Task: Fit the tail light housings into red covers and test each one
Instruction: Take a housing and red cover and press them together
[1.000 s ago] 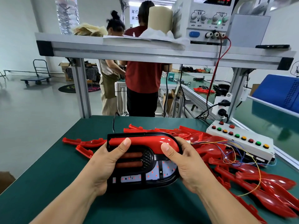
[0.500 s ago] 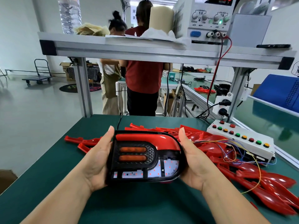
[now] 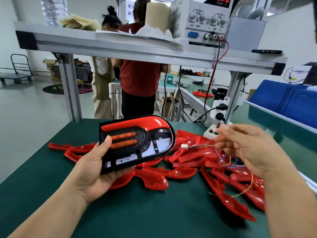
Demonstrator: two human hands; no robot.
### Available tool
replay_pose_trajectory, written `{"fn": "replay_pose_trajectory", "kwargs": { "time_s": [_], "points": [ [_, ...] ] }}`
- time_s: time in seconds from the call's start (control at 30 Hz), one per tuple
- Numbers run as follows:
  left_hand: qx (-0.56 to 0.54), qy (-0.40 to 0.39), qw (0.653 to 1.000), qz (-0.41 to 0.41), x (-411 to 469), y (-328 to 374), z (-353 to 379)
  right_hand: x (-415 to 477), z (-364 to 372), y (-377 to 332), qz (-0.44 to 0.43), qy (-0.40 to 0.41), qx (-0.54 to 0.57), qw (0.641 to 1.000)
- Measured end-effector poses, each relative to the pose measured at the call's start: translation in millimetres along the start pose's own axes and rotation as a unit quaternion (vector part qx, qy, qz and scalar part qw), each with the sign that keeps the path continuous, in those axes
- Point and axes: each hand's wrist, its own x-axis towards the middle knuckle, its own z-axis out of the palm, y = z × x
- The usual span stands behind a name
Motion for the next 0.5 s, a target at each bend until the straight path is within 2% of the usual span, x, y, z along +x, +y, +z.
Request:
{"fn": "replay_pose_trajectory", "kwargs": {
  "time_s": [0.07,0.1,0.23,0.3,0.4,0.5],
  "points": [
    [-0.021,0.013,1.000,0.012,2,2,-1,-5,-15,5,0.011,-0.032,-0.152,0.988],
    [-0.028,0.016,0.999,0.017,2,3,-1,-9,-20,11,0.021,-0.050,-0.235,0.970],
    [-0.043,0.021,0.999,0.021,3,3,-2,-37,-33,36,0.016,-0.117,-0.470,0.875],
    [-0.044,0.023,0.999,0.023,2,4,-2,-54,-40,46,-0.008,-0.141,-0.532,0.835],
    [-0.046,0.021,0.999,0.018,2,3,-2,-74,-49,57,-0.018,-0.164,-0.579,0.799],
    [-0.047,0.021,0.999,0.014,1,2,-1,-83,-49,68,-0.043,-0.158,-0.557,0.815]
  ]
}}
